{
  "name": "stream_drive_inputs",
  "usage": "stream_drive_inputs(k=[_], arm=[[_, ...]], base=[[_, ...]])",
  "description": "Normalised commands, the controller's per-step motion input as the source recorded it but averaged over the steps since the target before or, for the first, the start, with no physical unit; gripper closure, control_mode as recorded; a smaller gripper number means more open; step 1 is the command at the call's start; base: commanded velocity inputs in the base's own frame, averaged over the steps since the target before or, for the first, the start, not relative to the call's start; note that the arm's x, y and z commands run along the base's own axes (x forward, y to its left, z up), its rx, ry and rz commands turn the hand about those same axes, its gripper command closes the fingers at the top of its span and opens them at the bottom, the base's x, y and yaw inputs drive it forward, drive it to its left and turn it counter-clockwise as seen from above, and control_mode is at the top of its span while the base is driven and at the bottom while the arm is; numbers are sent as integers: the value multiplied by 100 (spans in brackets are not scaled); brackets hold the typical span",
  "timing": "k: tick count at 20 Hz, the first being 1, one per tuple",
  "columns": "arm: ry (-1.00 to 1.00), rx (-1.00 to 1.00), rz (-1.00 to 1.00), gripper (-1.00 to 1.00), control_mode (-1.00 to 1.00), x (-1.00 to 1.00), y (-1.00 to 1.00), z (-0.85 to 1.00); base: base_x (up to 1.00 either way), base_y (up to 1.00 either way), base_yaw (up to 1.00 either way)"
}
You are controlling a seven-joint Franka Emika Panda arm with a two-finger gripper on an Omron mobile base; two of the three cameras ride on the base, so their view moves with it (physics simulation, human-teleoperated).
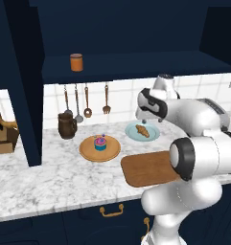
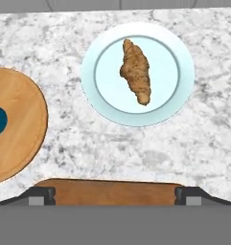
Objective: From the different types of pastries on the counter, select a croissant and place it on the cutting board. Then retrieve a jar of jam from the cabinet and place it alongside the croissant on the cutting board.
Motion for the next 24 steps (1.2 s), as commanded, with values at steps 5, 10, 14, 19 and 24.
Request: stream_drive_inputs(k=[5,10,14,19,24], arm=[[0,0,0,-100,-100,70,-24,-45],[0,0,0,-100,-100,62,-27,-43],[0,0,0,-100,-100,74,-2,-26],[0,0,0,-100,-100,63,0,-28],[0,0,0,-100,-100,39,-1,-46]], base=[[0,0,0],[0,0,0],[0,0,0],[0,0,0],[0,0,0]])
